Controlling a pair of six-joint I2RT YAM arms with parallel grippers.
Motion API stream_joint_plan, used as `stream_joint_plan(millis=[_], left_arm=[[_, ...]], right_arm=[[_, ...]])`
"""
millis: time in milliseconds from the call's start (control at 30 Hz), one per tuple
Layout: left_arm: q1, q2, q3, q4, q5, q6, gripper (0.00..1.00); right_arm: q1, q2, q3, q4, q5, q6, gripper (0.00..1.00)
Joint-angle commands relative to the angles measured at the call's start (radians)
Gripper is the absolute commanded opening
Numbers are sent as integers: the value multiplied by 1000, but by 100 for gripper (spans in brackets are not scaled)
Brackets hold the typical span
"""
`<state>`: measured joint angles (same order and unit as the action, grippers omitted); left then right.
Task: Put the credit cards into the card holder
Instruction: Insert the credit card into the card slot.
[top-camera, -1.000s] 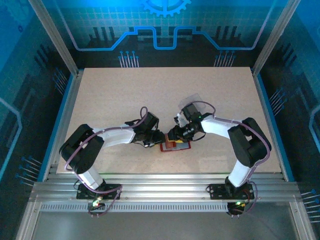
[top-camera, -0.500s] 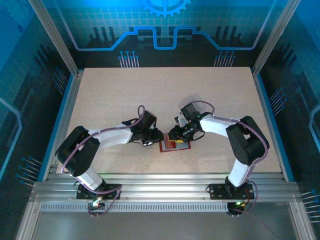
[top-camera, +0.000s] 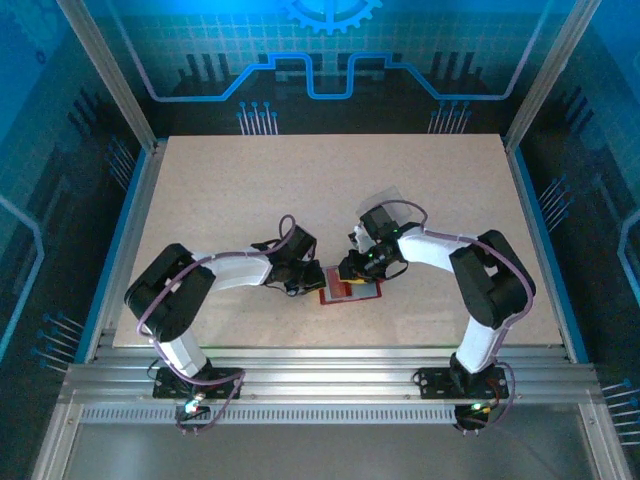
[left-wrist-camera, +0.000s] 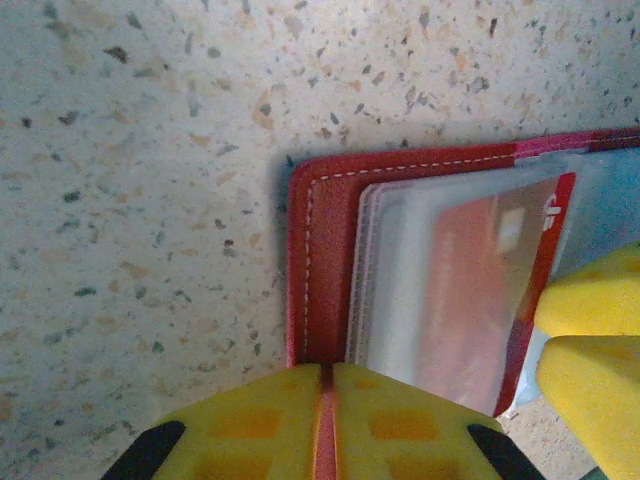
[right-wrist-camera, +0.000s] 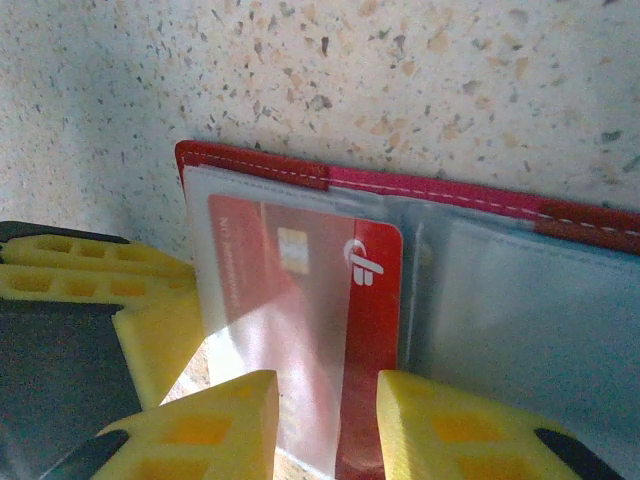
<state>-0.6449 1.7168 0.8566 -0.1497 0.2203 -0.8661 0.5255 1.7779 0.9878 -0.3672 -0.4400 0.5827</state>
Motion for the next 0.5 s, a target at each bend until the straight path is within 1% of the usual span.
stream_joint_plan(millis=[0, 167, 267, 467], left_arm=[[6, 24, 13, 8, 19, -10, 14], [6, 27, -5, 22, 17, -13, 14], [5, 27, -8, 24, 16, -14, 14], [6, 18, -14, 21, 10, -14, 14]], right_arm=[[17, 27, 22, -25, 10, -4, 33], [28, 42, 31, -16, -1, 0, 31], [37, 49, 32, 4, -28, 13, 30], [45, 11, 24, 21, -42, 30, 30]])
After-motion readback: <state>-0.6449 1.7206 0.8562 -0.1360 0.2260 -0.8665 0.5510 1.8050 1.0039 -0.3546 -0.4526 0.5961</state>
